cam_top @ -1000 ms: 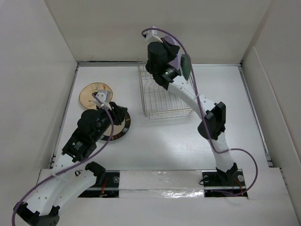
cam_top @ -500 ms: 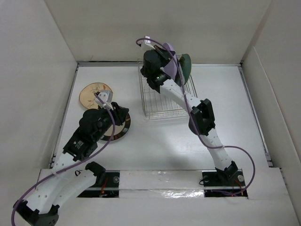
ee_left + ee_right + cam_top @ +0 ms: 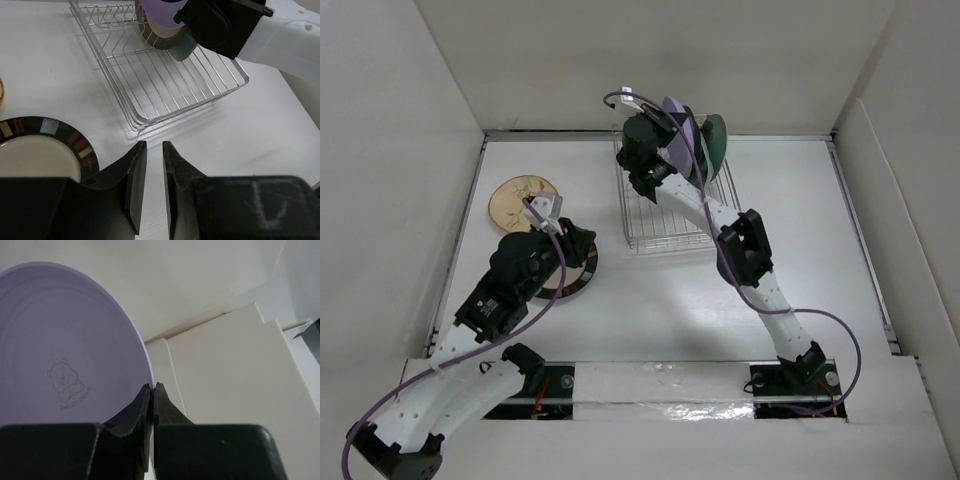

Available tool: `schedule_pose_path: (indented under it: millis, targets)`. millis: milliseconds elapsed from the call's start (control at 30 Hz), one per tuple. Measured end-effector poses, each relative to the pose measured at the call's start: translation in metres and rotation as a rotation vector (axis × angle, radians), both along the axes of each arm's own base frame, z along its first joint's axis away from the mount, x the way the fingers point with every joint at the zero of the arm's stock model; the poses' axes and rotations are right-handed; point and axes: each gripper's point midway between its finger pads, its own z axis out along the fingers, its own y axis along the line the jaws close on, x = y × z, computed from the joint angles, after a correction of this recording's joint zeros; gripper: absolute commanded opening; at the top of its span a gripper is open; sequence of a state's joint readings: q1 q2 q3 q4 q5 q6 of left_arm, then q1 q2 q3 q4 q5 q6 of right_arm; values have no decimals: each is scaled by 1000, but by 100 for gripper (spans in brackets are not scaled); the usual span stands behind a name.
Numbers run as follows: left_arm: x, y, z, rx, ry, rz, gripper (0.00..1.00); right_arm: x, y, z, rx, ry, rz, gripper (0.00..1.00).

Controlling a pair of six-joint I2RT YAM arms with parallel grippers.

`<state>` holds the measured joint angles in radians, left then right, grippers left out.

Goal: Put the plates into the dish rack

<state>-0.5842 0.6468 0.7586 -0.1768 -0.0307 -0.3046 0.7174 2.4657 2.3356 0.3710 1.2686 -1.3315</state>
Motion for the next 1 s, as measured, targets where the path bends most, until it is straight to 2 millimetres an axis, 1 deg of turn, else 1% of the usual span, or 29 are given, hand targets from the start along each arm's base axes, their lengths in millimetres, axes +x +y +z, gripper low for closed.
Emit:
schedule_pose_path:
  millis: [233, 367, 500, 700, 867, 967, 1000]
  targets:
    - [-5, -5, 2, 0, -9, -18, 16, -2, -2, 6, -45, 2, -8, 0]
    - [-10, -9, 4, -4, -16, -35, 16, -2, -2, 0, -75, 23, -12, 0]
    - [-14, -12, 7, -9, -25, -50, 16, 0, 0, -11, -101, 48, -18, 0]
    - [-20, -17, 7, -6, -28, -69, 16, 6, 7, -41, -136, 90, -20, 0]
    - [-23, -18, 6, -3, -26, -74, 16, 8, 18, -63, -136, 102, -18, 0]
    - [-23, -17, 6, -2, -27, -69, 17, 10, 22, -72, -116, 97, -21, 9]
    - [-23, -17, 7, -3, -29, -67, 17, 10, 23, -73, -101, 90, -20, 21]
